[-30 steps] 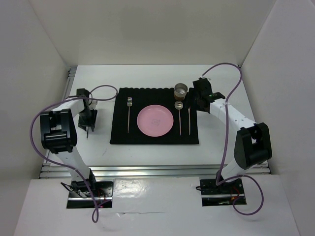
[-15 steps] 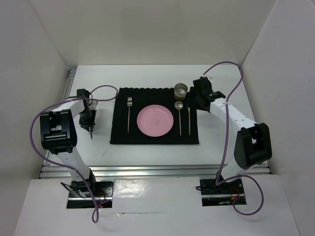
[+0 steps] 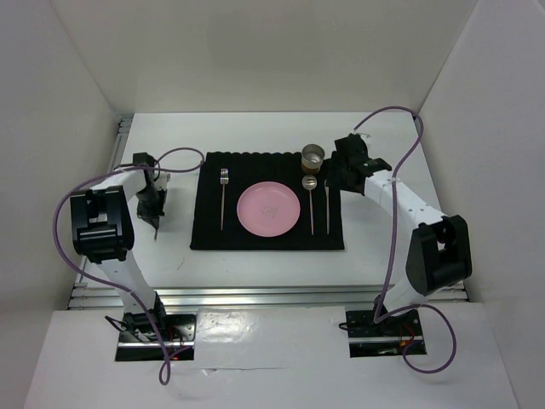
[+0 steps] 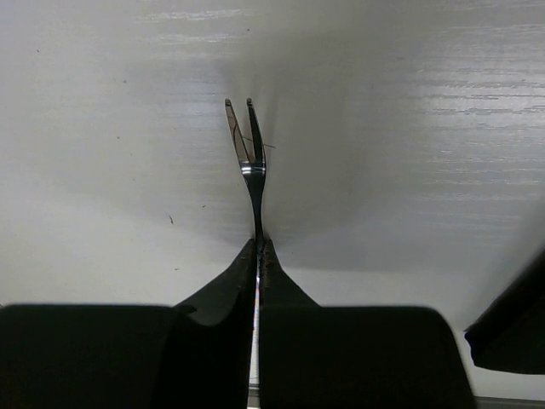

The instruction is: Set the dinner table for one person

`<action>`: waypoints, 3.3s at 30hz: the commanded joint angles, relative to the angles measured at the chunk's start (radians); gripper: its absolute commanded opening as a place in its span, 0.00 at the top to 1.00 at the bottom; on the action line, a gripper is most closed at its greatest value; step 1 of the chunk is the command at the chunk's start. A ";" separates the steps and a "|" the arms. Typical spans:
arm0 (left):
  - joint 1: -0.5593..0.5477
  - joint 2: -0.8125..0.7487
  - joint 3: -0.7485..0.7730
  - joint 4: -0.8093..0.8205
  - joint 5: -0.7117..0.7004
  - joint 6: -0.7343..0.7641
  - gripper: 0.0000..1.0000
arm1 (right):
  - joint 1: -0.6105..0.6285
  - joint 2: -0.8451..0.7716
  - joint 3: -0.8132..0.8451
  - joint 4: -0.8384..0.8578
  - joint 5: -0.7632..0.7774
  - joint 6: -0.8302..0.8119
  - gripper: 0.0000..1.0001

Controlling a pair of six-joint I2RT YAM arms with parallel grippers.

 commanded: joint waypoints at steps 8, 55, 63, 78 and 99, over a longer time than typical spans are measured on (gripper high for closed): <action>0.013 -0.043 -0.047 0.030 0.104 -0.011 1.00 | 0.005 -0.059 0.033 -0.012 0.052 0.008 0.29; -0.392 0.218 0.351 -0.038 0.045 -0.358 1.00 | 0.005 -0.067 0.042 -0.063 0.108 0.017 0.29; -0.392 0.196 0.321 -0.038 0.035 -0.358 1.00 | 0.005 -0.067 0.042 -0.063 0.117 0.017 0.29; -0.458 0.141 0.292 -0.028 0.025 -0.327 1.00 | 0.005 -0.058 0.042 -0.072 0.117 0.017 0.29; -0.426 0.080 0.230 0.021 -0.142 -0.318 1.00 | 0.005 -0.067 0.033 -0.072 0.117 0.017 0.29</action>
